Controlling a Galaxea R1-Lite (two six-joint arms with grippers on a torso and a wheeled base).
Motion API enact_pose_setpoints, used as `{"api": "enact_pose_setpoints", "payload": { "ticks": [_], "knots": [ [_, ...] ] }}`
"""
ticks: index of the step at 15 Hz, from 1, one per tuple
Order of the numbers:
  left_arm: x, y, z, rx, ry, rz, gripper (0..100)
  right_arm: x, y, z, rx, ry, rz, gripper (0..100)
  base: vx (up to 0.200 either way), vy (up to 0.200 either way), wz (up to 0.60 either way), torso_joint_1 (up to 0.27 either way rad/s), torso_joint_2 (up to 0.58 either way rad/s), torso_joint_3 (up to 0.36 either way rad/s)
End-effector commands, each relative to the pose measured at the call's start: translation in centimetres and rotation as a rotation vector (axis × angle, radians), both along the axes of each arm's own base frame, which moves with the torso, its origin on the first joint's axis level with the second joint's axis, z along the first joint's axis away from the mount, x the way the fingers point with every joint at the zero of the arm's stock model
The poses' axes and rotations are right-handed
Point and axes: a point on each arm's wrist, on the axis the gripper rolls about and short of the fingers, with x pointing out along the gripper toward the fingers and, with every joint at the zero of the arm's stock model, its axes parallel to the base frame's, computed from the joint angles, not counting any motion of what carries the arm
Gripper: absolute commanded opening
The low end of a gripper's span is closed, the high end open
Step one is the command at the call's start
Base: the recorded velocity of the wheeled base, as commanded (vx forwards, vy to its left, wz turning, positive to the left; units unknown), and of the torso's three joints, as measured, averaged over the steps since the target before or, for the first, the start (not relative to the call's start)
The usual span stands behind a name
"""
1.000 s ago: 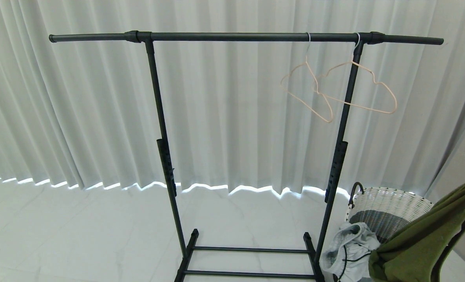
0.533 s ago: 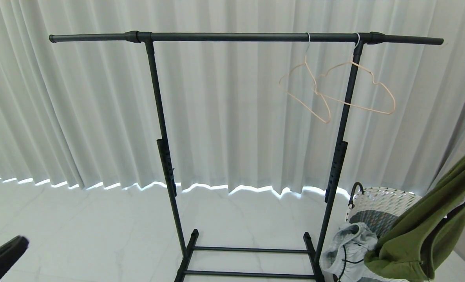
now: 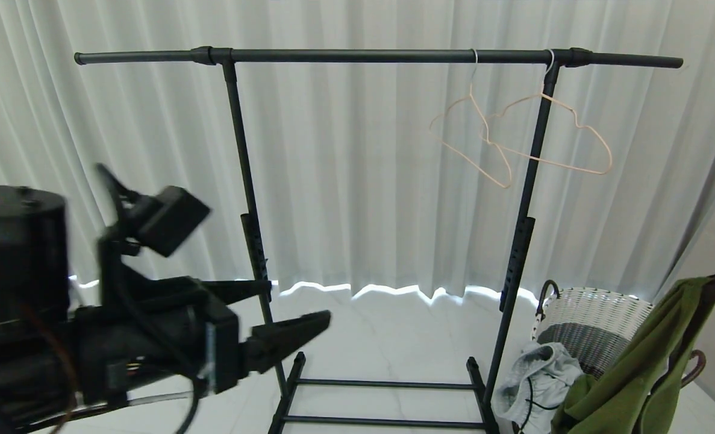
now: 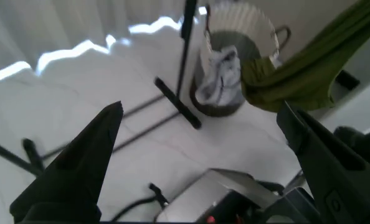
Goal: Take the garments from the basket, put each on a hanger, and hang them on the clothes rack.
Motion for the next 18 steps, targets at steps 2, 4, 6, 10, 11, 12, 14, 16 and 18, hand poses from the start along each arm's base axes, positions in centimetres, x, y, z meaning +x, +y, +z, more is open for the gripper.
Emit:
{"api": "enact_pose_setpoints", "payload": {
  "ticks": [2,4,6,10,11,12,14,16,18],
  "knots": [
    [2.5,-12.4,-5.9,0.11,0.217,-0.106,100,-0.6,0.1,-1.6,0.02,0.071,0.022,0,0.0,0.0,0.0,0.0,0.0,0.0],
    [1.4,-16.9,-6.5,0.049,0.297,-0.119,100,-0.3,0.3,-2.3,0.062,0.076,0.018,0,0.0,0.0,0.0,0.0,0.0,0.0],
    [-0.2,-22.3,-8.1,0.029,0.345,-0.154,100,0.4,0.7,-2.9,0.111,0.046,0.006,0,0.0,0.0,0.0,0.0,0.0,0.0],
    [-1.7,-28.7,-9.6,-0.038,0.377,-0.17,100,0.5,0.7,-3.0,0.126,0.047,0.003,0,0.0,0.0,0.0,0.0,0.0,0.0],
    [-1.1,-29.5,-10.1,-0.049,0.374,-0.142,100,0.5,0.7,-3.0,0.127,0.047,0.001,0,0.0,0.0,0.0,0.0,0.0,0.0],
    [0.0,-29.8,-10.7,-0.052,0.365,-0.102,100,0.5,0.7,-3.0,0.127,0.048,0.001,0,0.0,0.0,0.0,0.0,0.0,0.0],
    [2.2,-29.4,-11.6,-0.051,0.365,-0.033,100,0.4,0.7,-3.1,0.127,0.048,0.001,0,0.0,0.0,0.0,0.0,0.0,0.0],
    [2.9,-29.0,-12.2,-0.041,0.376,-0.006,100,0.5,0.7,-3.0,0.133,0.047,-0.003,0,0.0,0.0,0.0,0.0,0.0,0.0],
    [3.2,-29.1,-12.9,-0.042,0.397,0.012,100,0.6,0.8,-3.0,0.138,0.05,0.0,0,0.0,0.0,0.0,0.0,0.0,0.0]
  ]
}}
